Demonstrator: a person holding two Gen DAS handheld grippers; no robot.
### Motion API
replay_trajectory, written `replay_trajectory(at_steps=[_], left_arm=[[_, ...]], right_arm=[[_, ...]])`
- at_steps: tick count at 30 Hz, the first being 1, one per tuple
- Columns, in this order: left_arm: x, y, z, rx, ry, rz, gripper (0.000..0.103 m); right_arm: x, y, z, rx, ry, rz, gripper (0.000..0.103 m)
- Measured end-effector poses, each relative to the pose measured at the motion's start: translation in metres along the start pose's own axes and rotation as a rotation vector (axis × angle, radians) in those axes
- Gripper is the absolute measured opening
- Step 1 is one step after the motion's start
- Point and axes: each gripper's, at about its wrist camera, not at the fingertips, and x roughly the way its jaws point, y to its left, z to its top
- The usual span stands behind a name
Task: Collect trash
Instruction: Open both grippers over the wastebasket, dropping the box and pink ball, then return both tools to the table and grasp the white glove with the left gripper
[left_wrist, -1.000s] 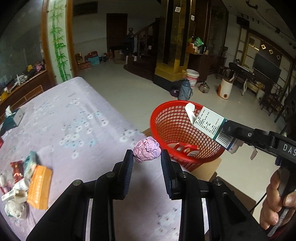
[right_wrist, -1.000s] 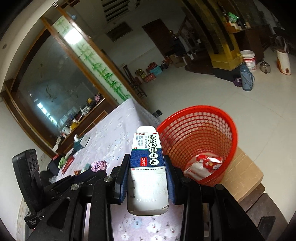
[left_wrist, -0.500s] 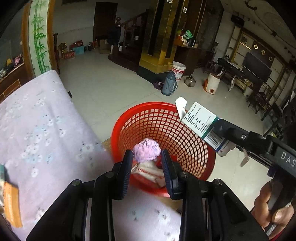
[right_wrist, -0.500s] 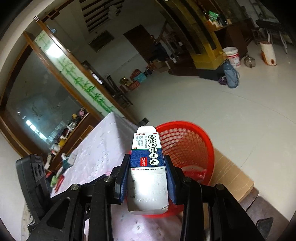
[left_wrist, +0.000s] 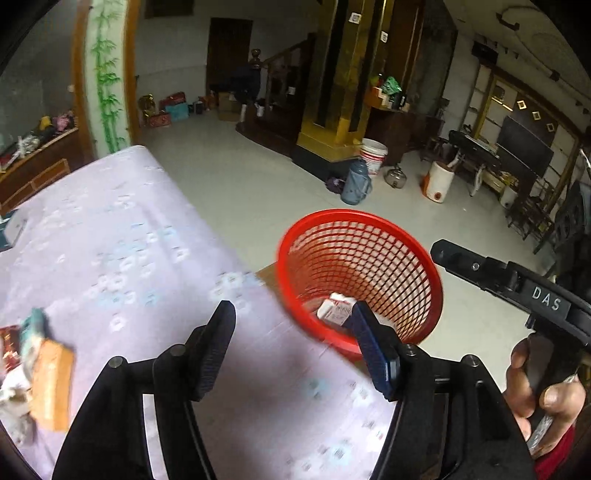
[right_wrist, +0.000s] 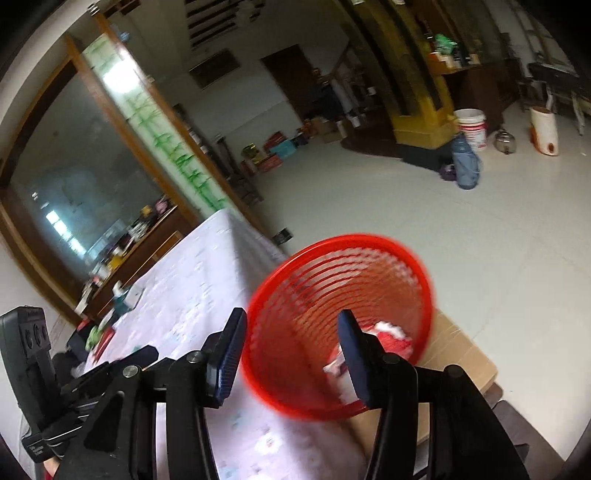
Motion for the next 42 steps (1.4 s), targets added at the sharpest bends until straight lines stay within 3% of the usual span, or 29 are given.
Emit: replay_trajectory(at_steps=[13, 21, 27, 31, 34, 38, 42], left_arm=[[-0.092, 0.093, -0.050, -0.120, -0.061, 0.136, 0.066], [-0.152, 0.193, -0.107, -0.267, -0.074, 0.287, 0.067], [-0.185, 0.276, -0.141, -0.440, -0.099, 0.391, 0.070], [-0.181, 0.318, -0.153, -0.535, -0.085, 0.381, 0.071], [-0.167, 0.335, -0.158, -0.577, -0.067, 0.319, 0.071], [-0.150, 0.330, -0.161, -0.581, -0.054, 0.192, 0.071], [-0.139, 0.298, -0.158, -0.476, -0.007, 0.134, 0.073]], right_arm=[[0.025, 0.103, -0.040, -0.163, 0.129, 0.174, 0.057], [0.039, 0.145, -0.064, -0.225, 0.172, 0.223, 0.060], [0.051, 0.168, -0.078, -0.254, 0.209, 0.245, 0.060], [0.056, 0.179, -0.086, -0.273, 0.228, 0.245, 0.060], [0.057, 0.182, -0.087, -0.284, 0.232, 0.237, 0.060], [0.058, 0.187, -0.087, -0.289, 0.229, 0.223, 0.060], [0.063, 0.189, -0.088, -0.290, 0.236, 0.215, 0.060]])
